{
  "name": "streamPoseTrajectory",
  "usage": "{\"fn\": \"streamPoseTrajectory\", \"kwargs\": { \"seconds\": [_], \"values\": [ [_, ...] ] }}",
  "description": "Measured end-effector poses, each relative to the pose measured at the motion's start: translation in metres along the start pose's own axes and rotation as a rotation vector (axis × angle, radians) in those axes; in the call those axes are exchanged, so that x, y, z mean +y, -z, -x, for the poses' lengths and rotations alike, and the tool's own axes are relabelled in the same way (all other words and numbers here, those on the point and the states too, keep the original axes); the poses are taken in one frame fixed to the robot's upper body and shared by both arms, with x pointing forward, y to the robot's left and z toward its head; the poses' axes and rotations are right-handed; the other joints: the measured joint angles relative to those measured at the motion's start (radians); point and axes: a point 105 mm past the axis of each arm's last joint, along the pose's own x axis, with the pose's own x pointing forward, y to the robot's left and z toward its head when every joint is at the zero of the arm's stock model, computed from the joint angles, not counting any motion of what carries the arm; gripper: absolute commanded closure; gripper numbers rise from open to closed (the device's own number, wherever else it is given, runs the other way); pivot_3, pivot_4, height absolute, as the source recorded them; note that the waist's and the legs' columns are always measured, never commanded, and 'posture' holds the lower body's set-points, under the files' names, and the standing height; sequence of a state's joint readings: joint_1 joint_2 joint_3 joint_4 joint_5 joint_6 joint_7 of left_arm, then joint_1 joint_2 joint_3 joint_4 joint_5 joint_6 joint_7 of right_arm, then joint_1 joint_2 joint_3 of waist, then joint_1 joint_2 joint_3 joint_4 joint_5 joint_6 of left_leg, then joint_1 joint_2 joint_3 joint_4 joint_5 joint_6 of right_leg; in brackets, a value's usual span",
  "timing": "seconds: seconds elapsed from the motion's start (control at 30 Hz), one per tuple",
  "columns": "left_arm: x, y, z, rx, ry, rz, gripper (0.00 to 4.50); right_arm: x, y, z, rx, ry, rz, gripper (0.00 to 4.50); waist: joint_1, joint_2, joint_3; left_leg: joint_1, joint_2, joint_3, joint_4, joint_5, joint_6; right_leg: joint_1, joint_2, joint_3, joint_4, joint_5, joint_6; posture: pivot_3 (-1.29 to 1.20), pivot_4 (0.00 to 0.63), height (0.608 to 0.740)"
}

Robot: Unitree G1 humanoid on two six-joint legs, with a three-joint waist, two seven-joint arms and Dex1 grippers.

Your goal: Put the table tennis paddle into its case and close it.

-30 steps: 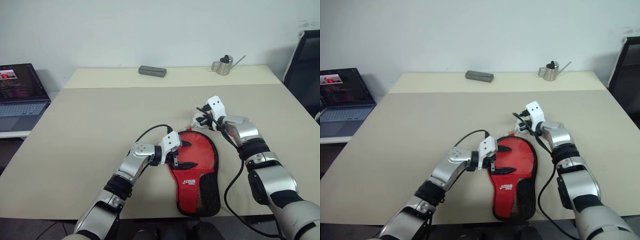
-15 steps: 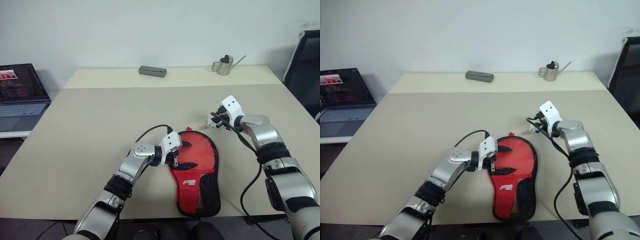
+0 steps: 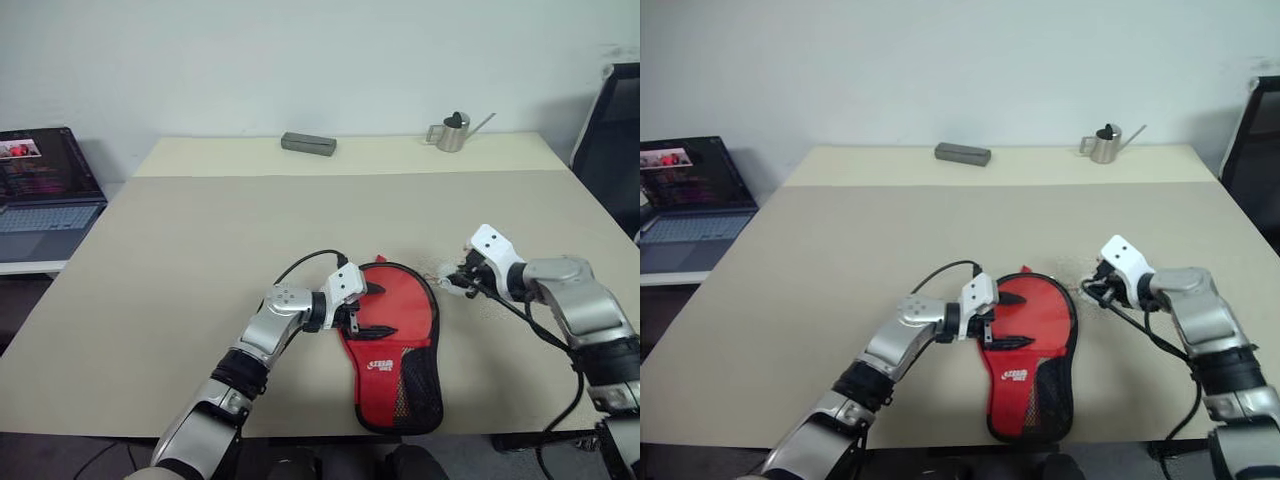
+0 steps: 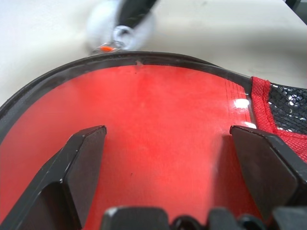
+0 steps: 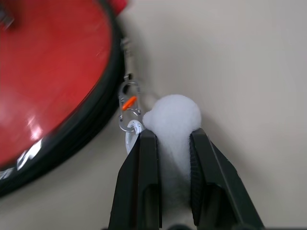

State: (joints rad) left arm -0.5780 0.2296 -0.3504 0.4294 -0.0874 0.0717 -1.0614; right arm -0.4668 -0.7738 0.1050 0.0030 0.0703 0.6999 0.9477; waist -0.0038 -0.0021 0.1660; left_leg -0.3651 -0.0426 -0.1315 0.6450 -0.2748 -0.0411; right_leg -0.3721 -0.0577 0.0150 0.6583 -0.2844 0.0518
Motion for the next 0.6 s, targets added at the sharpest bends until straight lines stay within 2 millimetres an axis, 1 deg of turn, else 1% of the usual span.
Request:
{"fn": "streamPoseTrajectory", "kwargs": {
  "seconds": [0.17, 0.43, 0.6],
  "values": [
    [-0.001, 0.000, -0.002, 0.000, 0.005, -0.001, 0.00, 0.010, 0.012, 0.017, 0.050, -0.034, 0.014, 4.17, 0.005, 0.000, 0.000, 0.000, 0.000, 0.000, 0.000, 0.000, 0.000, 0.001, 0.000, -0.001, -0.001, 0.000, 0.000, 0.00, 0.150, 0.740],
    [-0.001, 0.000, -0.002, 0.002, 0.006, -0.001, 0.00, 0.017, 0.027, 0.038, 0.108, -0.057, 0.013, 4.17, 0.005, -0.001, -0.001, 0.000, 0.000, 0.000, 0.000, -0.001, 0.001, 0.001, 0.000, -0.001, -0.002, -0.001, 0.001, 0.00, 0.150, 0.740],
    [-0.002, -0.001, -0.004, 0.003, 0.010, -0.004, 0.00, 0.031, 0.037, 0.050, 0.151, -0.116, 0.035, 4.17, 0.008, -0.001, -0.001, 0.000, 0.000, 0.000, 0.000, -0.001, 0.001, 0.003, -0.001, -0.002, -0.003, -0.001, 0.001, 0.00, 0.150, 0.740]
  ]
}}
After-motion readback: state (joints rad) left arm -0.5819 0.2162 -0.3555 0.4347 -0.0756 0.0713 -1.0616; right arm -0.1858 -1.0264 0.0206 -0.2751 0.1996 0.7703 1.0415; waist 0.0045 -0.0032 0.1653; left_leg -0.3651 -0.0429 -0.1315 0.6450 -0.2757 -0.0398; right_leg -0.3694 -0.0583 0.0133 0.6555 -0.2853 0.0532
